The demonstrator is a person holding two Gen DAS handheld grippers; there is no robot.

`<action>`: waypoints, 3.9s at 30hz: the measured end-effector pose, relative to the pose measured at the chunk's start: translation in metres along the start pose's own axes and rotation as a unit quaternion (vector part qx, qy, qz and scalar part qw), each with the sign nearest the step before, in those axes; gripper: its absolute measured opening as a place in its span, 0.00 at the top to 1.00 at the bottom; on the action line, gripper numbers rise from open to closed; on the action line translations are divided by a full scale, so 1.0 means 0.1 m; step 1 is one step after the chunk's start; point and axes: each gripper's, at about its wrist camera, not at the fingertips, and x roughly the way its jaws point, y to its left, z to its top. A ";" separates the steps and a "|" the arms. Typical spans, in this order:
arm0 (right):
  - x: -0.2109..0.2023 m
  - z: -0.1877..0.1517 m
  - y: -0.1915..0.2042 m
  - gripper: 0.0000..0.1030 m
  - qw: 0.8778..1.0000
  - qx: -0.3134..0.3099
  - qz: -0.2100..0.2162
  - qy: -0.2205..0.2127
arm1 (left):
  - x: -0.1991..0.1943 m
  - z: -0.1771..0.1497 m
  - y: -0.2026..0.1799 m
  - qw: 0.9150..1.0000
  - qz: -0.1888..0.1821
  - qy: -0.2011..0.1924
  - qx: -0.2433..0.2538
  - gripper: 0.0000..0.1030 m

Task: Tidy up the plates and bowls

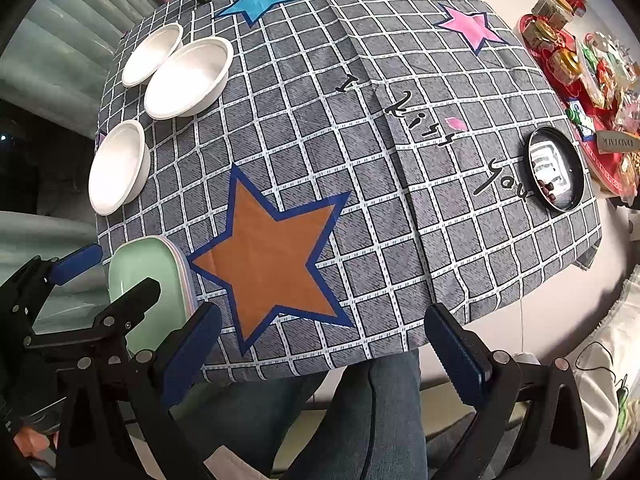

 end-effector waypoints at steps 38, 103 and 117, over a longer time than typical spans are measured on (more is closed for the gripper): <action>0.35 0.69 0.31 0.01 0.996 -0.078 -0.007 0.041 | 0.04 0.44 0.64 0.987 0.013 -0.006 -0.161 0.20; 1.03 0.62 -0.53 0.77 0.995 -0.016 0.038 0.094 | 1.24 0.59 -1.26 0.994 0.002 0.103 -0.027 0.46; 0.52 0.32 -1.36 0.19 0.997 0.046 -0.004 0.056 | 0.61 -0.09 -1.09 0.997 -0.035 0.074 -0.009 0.22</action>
